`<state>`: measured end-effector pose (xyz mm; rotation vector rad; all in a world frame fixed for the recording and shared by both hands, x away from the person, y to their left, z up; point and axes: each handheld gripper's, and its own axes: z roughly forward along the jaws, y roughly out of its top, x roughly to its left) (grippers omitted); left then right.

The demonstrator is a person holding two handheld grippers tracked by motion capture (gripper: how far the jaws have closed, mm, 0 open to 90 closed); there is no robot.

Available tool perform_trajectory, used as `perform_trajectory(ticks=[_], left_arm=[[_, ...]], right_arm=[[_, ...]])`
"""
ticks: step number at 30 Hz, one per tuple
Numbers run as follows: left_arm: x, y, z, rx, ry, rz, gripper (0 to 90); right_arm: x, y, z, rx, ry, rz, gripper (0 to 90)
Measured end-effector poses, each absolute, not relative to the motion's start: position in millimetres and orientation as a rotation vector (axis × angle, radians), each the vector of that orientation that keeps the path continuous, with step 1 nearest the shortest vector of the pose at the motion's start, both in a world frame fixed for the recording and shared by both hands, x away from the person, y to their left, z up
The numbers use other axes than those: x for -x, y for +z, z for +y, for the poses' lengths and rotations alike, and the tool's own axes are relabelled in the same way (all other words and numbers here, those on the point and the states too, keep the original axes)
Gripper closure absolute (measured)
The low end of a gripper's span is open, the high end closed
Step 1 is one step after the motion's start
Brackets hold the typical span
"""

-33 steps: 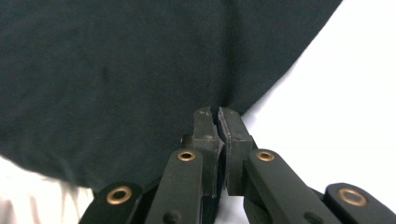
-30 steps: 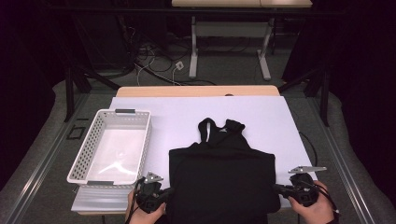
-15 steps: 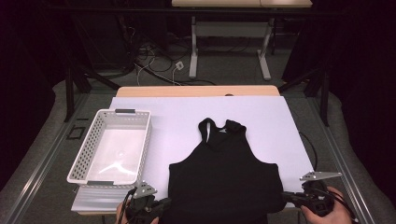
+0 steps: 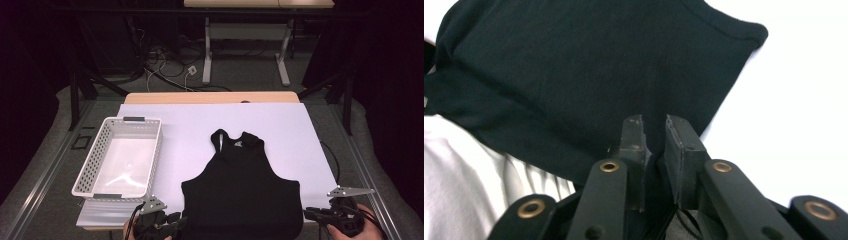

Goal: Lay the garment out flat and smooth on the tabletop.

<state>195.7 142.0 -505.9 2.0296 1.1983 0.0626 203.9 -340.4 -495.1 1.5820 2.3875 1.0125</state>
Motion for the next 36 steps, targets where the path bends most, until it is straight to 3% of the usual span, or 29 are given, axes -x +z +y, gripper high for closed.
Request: perform_trajectory(ticks=[16,36], left_arm=[[-245.6,-516.6,130.0,-2.035,0.141,1.152,49.2],[-312.6,-524.7,110.2,-2.053,0.235,1.131,41.1]], right_arm=[[-238.5,-496.2,-312.2,-1.464,1.060,2.362,66.0],[-299.3,-503.9,-277.3,-1.307,1.040,2.365,56.8]])
